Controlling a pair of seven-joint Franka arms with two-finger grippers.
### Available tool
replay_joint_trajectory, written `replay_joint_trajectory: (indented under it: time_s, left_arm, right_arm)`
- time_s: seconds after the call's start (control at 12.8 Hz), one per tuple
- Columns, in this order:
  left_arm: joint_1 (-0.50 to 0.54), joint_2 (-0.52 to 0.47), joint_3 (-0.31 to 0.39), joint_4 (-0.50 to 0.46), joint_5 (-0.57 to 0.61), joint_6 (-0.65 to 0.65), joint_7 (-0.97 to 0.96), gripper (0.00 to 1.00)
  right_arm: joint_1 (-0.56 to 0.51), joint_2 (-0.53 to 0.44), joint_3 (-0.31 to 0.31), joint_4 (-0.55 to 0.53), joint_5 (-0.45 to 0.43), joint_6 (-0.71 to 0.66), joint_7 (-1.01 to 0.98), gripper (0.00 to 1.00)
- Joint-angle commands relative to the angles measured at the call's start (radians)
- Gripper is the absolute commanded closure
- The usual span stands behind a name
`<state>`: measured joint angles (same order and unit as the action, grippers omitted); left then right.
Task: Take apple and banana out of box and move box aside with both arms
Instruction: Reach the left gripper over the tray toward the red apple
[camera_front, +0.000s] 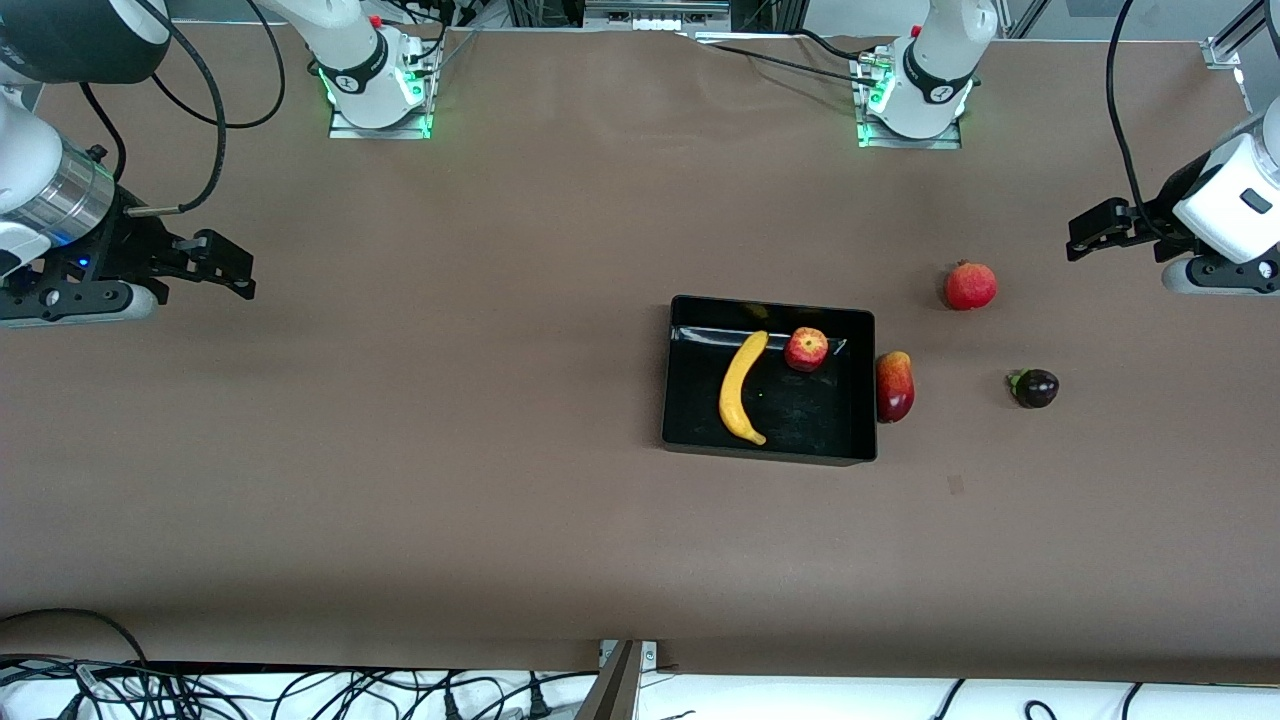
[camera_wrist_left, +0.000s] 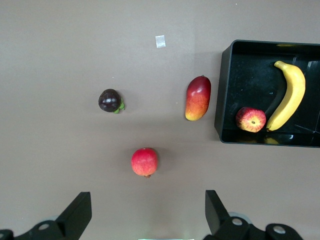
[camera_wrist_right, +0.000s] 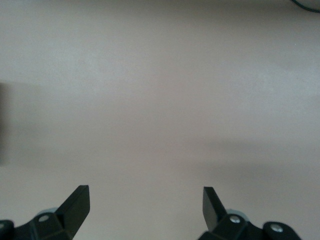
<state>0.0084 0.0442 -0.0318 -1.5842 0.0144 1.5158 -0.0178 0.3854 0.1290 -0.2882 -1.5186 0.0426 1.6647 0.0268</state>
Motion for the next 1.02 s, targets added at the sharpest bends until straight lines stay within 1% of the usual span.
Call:
replay_joint_trajectory:
  time_s: [0.0, 0.31, 0.55, 0.7, 0.78, 0.94]
  left_arm:
    - [0.001, 0.014, -0.007, 0.039, 0.001, -0.028, -0.001, 0.0]
    - [0.004, 0.026, -0.013, 0.038, -0.011, -0.041, 0.001, 0.0]
    - [-0.018, 0.034, -0.016, 0.039, -0.011, -0.052, 0.005, 0.0]
    - [-0.057, 0.042, -0.017, 0.039, -0.005, -0.051, 0.013, 0.0]
    - [-0.071, 0.054, -0.019, 0.026, -0.005, -0.051, -0.005, 0.0]
    - [-0.108, 0.13, -0.031, 0.026, -0.011, -0.036, -0.054, 0.0]
  right_arm:
    - [0.001, 0.004, -0.002, 0.018, 0.0, -0.006, 0.01, 0.0]
    - [0.001, 0.004, -0.002, 0.018, 0.0, -0.006, 0.009, 0.0]
    - [0.001, 0.004, -0.002, 0.018, 0.0, -0.006, 0.009, 0.0]
    - [0.001, 0.004, -0.002, 0.018, 0.0, -0.006, 0.01, 0.0]
    - [0.001, 0.004, -0.002, 0.018, 0.0, -0.006, 0.01, 0.0]
    - [0.001, 0.004, -0.002, 0.02, 0.0, -0.006, 0.009, 0.0]
